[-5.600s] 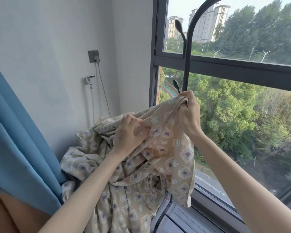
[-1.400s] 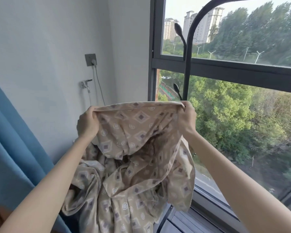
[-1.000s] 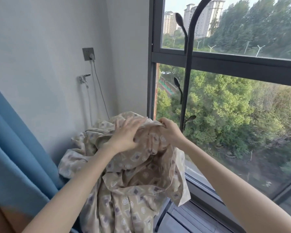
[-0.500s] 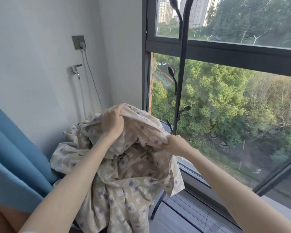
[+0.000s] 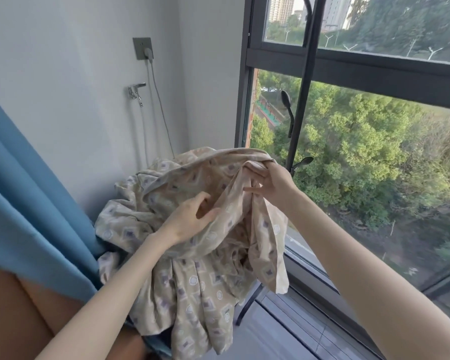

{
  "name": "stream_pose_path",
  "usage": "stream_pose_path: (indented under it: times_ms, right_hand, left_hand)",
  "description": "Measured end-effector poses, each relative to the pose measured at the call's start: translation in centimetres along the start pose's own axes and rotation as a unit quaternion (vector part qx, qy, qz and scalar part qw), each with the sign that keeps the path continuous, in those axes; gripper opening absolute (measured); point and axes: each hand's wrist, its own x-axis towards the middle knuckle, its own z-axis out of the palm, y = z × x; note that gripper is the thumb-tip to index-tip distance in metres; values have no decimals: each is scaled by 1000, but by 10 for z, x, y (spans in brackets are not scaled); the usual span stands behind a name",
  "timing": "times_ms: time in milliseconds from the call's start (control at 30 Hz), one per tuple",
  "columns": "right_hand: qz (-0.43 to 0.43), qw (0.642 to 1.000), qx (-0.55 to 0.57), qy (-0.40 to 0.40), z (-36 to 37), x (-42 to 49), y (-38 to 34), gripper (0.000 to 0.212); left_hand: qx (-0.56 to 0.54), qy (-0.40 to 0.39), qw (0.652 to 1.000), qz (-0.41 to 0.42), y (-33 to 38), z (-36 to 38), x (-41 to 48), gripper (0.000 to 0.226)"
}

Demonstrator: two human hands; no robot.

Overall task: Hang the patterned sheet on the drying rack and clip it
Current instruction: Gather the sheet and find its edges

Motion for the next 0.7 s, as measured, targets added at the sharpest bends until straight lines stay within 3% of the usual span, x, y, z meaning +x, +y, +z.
stream_pose_path:
  times_ms: [67,133,267,367,467,533,633,700]
  right_hand:
    - [-6,1000,19,-14,7,0,-2,20]
    - [-11,999,45,-24,10,1,-2,22]
    - [-34,995,89,5,10,8,-4,22]
    - [-51,993,93,49,7,17,2,14]
    - [-42,997,45,39,5,21,15,18]
    - [-30,999,18,-11,6,19,19,13]
    - [-25,996,-39,-78,8,6,15,17]
    - [-56,984,-156,-64,2,-2,12,27]
  left_hand:
    - [4,-91,994,-57,-15,10,-10,69]
    - [47,-105,989,-94,-33,21,-19,83]
    - [56,-154,970,-179,-51,22,-32,44]
    - [48,-112,972,-202,-43,9,-31,16]
    - [18,-22,985,-170,-30,-9,-11,18]
    - [-65,-19,988,-142,-10,-21,5,18]
    - [-209,-36,962,-169,28,-29,23,20]
    - [-297,-21,933,-203,43,-28,31,16]
